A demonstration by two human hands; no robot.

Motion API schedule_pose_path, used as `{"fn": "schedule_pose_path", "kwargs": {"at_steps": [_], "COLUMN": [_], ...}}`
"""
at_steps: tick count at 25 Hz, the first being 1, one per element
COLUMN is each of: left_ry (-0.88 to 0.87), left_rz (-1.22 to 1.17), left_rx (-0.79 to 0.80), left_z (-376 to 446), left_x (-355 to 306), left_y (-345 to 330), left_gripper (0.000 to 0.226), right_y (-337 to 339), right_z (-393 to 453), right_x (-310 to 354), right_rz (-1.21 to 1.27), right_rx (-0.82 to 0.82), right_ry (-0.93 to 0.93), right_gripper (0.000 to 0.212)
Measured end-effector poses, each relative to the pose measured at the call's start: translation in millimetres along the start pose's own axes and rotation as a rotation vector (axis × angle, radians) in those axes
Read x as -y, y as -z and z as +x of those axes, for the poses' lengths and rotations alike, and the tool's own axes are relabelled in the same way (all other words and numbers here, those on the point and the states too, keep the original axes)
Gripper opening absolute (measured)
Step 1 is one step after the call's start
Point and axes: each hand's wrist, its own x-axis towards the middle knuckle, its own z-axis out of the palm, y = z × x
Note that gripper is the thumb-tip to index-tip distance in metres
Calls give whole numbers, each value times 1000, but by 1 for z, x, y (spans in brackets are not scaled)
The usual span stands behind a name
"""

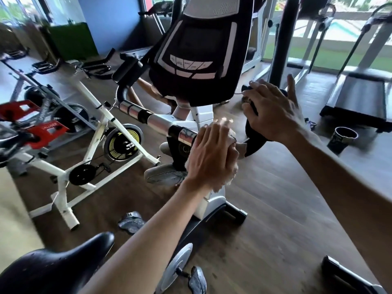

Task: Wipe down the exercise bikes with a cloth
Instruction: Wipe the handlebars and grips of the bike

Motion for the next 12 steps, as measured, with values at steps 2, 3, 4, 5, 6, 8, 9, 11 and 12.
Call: {"fn": "schedule_pose_path", "kwargs": {"at_steps": [2,3,4,5,6,8,9,11,12], "left_ry": [16,2,-29,-87,-160,-281,-286,-120,-27], "left_rz": [32,34,35,33,18,-43,-70,-53,-29], "left_rx": [22,6,-19,-50,-76,-90,-105,-195,-212], "left_z": [3,4,4,4,5,9,9,3,1], "left_x": [-3,-2,3,11,20,41,43,23,8], "left_y": [-12,-17,-21,-22,-21,-21,-22,-28,-32], "left_gripper": [53,54,55,56,52,44,40,33,33], "right_y": [-2,-3,-4,-3,-3,-3,-4,-6,-6], "right_z": [0,0,0,0,-1,-3,-4,-6,-7], "right_x": [2,3,4,4,4,6,8,12,14], "right_rz": [-13,-15,-11,-6,-3,-4,-9,-34,-45], "right_rx": [-11,-17,-19,-17,-15,-24,-30,-27,-26], "right_ry": [-23,-33,-43,-52,-59,-86,-101,-131,-148], "right_gripper": [56,55,54,54,53,51,51,52,54]}}
